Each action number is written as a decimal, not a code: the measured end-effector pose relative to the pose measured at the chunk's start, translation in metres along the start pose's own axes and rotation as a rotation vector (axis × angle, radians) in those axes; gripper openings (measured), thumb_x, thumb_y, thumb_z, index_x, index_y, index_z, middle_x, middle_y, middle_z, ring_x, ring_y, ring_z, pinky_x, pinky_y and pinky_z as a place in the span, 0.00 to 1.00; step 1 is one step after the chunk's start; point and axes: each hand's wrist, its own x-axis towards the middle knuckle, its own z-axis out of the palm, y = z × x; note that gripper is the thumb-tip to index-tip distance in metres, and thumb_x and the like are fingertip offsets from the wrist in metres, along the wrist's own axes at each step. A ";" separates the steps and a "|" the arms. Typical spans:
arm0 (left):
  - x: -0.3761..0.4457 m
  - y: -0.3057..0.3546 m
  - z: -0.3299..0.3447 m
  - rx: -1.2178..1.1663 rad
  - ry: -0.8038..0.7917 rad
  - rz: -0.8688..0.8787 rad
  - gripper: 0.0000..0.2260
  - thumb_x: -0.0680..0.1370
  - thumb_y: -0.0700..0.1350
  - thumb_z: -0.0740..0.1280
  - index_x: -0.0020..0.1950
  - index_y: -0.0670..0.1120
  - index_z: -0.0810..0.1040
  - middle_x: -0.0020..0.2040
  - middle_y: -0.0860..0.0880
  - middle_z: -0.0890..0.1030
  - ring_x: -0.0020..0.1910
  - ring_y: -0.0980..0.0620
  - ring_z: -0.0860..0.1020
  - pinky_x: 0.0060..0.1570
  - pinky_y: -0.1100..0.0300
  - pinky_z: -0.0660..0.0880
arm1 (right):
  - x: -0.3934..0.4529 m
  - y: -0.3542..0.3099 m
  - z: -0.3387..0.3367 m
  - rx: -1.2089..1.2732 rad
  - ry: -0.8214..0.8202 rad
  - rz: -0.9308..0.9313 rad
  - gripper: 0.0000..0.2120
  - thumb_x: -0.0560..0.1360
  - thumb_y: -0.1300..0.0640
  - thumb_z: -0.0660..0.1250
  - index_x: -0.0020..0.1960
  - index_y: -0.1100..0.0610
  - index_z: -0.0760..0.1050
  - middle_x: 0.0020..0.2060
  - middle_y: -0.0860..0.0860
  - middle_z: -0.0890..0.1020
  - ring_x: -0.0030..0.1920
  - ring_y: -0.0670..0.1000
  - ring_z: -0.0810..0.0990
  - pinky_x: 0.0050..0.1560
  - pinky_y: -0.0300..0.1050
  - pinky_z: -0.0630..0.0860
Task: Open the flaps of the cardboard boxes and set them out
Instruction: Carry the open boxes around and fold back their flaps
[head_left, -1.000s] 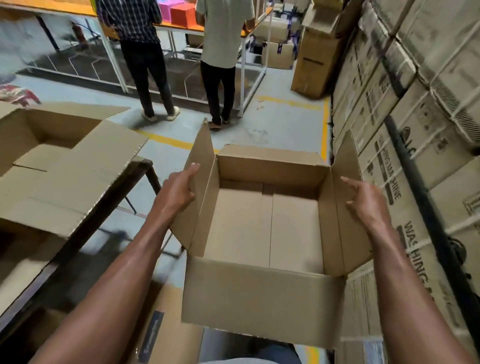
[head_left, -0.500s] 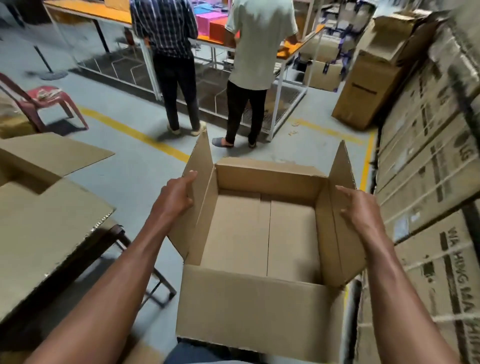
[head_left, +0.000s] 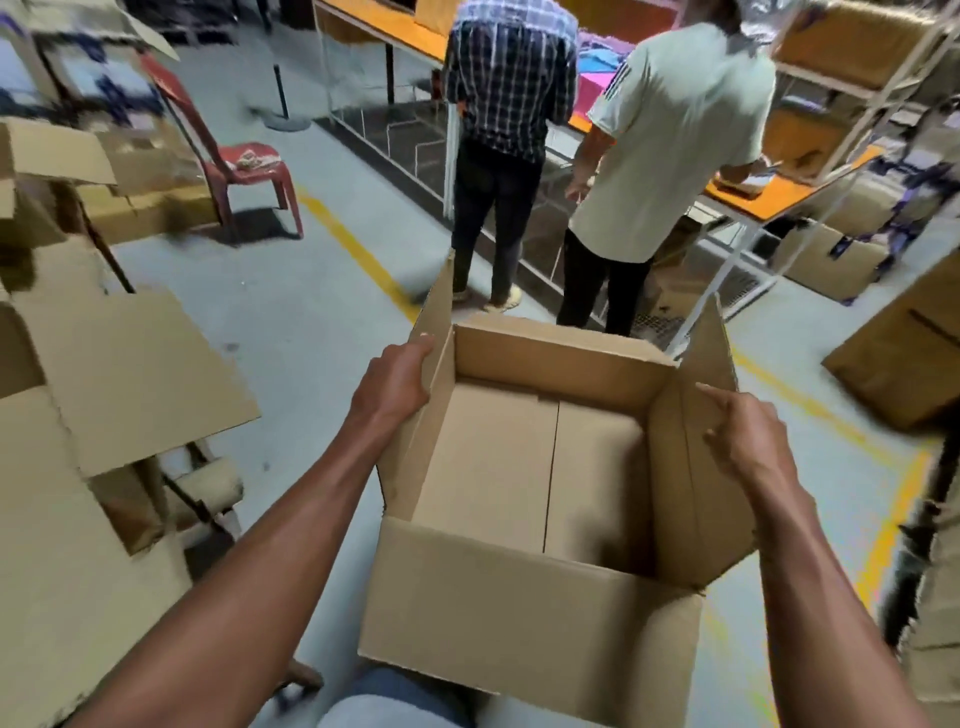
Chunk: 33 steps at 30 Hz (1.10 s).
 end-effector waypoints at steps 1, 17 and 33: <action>0.023 -0.002 -0.002 0.001 0.007 -0.008 0.31 0.76 0.34 0.61 0.77 0.53 0.66 0.67 0.38 0.76 0.61 0.33 0.76 0.57 0.46 0.76 | 0.028 -0.013 0.004 0.004 -0.005 -0.006 0.32 0.71 0.71 0.67 0.71 0.48 0.75 0.53 0.65 0.82 0.48 0.63 0.82 0.55 0.56 0.80; 0.356 -0.130 -0.096 0.065 0.230 -0.302 0.32 0.74 0.32 0.64 0.76 0.53 0.68 0.64 0.39 0.78 0.60 0.34 0.77 0.54 0.46 0.77 | 0.406 -0.303 0.118 0.039 -0.143 -0.348 0.32 0.73 0.70 0.69 0.72 0.47 0.73 0.60 0.64 0.80 0.59 0.66 0.79 0.60 0.57 0.75; 0.600 -0.342 -0.245 -0.015 0.491 -0.611 0.30 0.72 0.29 0.61 0.71 0.49 0.74 0.61 0.39 0.81 0.59 0.36 0.79 0.56 0.43 0.78 | 0.634 -0.716 0.272 0.051 -0.314 -0.638 0.35 0.70 0.74 0.67 0.71 0.46 0.74 0.54 0.63 0.83 0.55 0.64 0.82 0.59 0.59 0.78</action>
